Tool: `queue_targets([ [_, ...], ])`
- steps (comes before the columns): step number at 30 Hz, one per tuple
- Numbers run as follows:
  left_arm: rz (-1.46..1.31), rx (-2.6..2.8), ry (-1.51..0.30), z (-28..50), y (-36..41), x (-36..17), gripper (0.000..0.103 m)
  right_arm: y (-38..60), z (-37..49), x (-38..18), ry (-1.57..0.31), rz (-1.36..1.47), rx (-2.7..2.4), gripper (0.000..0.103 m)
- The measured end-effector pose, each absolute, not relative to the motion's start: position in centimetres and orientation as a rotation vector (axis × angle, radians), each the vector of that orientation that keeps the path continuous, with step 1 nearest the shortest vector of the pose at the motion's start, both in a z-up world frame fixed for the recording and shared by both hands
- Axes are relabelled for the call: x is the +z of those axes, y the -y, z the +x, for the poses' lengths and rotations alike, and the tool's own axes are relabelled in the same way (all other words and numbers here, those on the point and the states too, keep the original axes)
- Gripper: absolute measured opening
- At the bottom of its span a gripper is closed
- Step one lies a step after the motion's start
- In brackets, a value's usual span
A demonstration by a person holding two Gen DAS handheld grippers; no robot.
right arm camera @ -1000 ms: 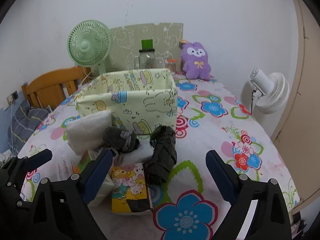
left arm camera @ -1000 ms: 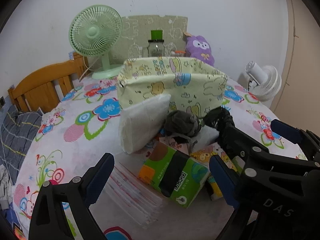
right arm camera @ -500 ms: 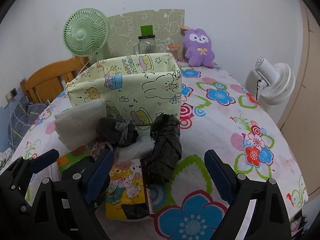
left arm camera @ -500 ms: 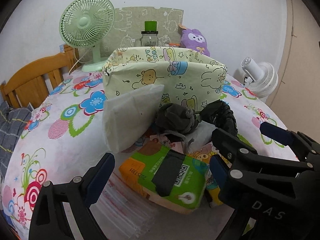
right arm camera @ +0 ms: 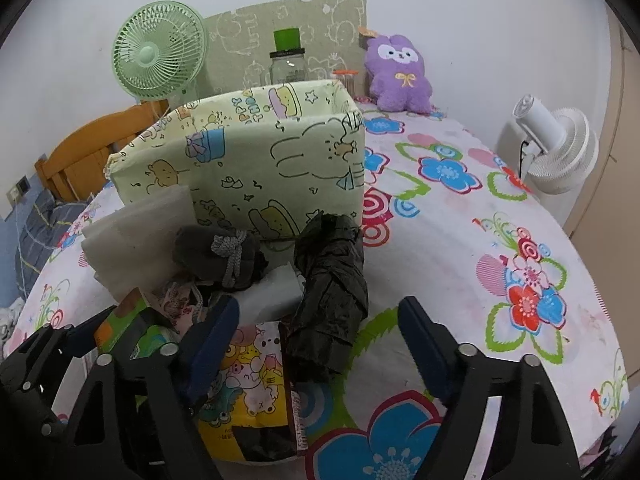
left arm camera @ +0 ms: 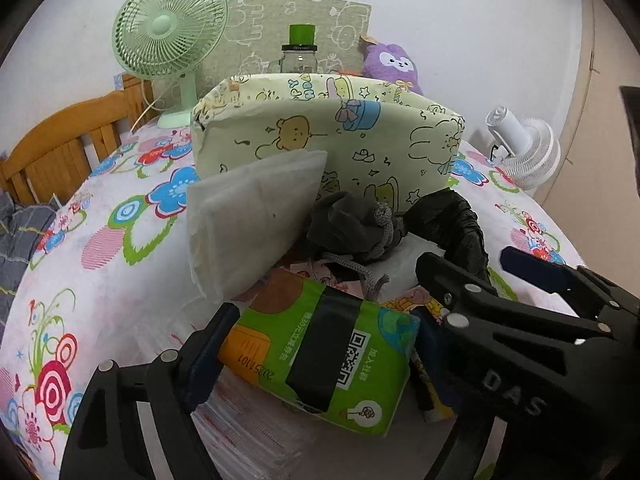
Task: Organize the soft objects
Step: 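Grasp the black umbrella with the right gripper while the left gripper grasps the green tissue pack, then lift the black umbrella and green tissue pack over the fabric box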
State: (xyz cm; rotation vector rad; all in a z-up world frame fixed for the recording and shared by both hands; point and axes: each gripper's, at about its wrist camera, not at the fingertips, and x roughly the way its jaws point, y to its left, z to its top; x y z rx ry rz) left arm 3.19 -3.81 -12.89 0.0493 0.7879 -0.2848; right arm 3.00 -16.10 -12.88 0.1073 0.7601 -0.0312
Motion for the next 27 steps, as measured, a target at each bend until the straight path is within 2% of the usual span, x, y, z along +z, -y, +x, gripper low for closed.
queue_targets([
  [5,0.077,-0.288,-0.777,3.2,4.5,-12.5,0.085,16.3,3.3,-13.0,-0.77,0.122,-0.018,0.052],
  [11,0.087,-0.288,-0.764,3.2,4.8,-12.1,0.085,16.2,3.0,-12.5,-0.75,0.121,-0.002,0.033],
  [17,0.099,-0.284,-0.74,2.8,5.3,-11.4,0.085,16.5,2.4,-11.5,-0.725,0.131,-0.001,0.026],
  [27,0.107,-0.286,-0.676,1.5,5.8,-9.1,0.085,16.5,0.8,-8.8,-0.664,0.134,0.013,0.024],
])
